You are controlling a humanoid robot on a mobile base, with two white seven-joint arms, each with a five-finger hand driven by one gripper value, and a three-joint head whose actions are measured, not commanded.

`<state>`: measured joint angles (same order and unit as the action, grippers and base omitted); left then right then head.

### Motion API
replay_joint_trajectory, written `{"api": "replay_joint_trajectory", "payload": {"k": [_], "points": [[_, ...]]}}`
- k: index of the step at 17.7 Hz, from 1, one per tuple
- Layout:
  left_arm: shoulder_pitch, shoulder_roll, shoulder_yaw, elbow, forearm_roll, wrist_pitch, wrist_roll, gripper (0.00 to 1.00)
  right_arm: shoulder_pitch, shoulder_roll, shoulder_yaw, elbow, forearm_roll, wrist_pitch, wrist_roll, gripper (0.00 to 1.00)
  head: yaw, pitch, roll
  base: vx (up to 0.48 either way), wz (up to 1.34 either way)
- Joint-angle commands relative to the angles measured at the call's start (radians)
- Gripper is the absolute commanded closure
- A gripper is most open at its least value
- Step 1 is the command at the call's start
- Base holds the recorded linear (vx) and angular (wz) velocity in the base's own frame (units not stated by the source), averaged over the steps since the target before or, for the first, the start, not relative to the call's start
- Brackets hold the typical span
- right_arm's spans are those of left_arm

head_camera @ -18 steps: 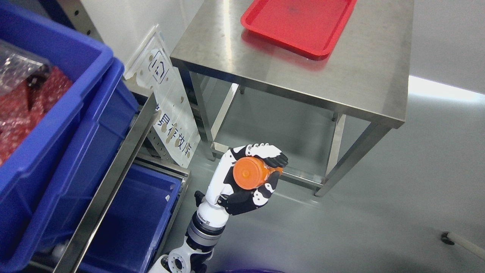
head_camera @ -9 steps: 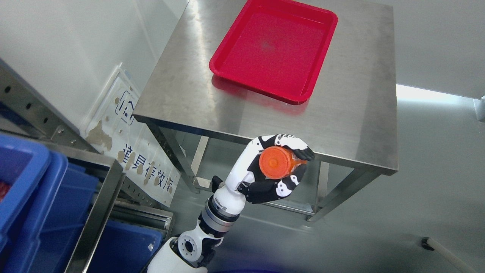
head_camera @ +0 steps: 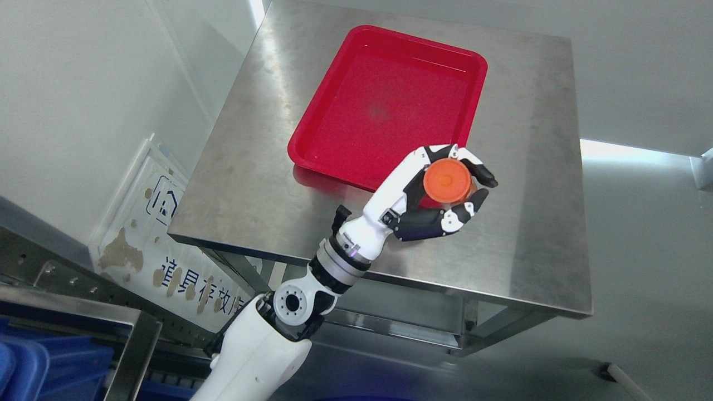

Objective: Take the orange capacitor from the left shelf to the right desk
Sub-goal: 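Move the left hand over the red tray on the table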

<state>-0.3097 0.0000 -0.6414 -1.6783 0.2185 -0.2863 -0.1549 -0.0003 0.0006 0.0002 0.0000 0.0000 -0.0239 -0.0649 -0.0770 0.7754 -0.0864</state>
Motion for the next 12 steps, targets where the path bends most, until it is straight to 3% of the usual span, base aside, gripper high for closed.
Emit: {"api": "replay_joint_trajectory", "payload": {"k": [1,8,12], "points": [[-0.183,0.017,0.008,0.098,-0.001,0.166,0.035,0.96,0.022,-0.018,-0.012,-0.017,0.006,0.001,0.000,0.00,0.0000,0.000,0.000,0.138,0.06],[-0.331,0.017,0.000,0.294,0.009,0.272,0.035,0.96,0.022,-0.018,-0.012,-0.017,0.006,0.001,0.000,0.00,0.0000,0.000,0.000,0.086,0.07],[-0.345,0.017,-0.017,0.325,0.013,0.306,0.035,0.93,0.022,-0.018,-0.012,-0.017,0.006,0.001,0.000,0.00,0.0000,0.000,0.000,0.014,0.02]]}}
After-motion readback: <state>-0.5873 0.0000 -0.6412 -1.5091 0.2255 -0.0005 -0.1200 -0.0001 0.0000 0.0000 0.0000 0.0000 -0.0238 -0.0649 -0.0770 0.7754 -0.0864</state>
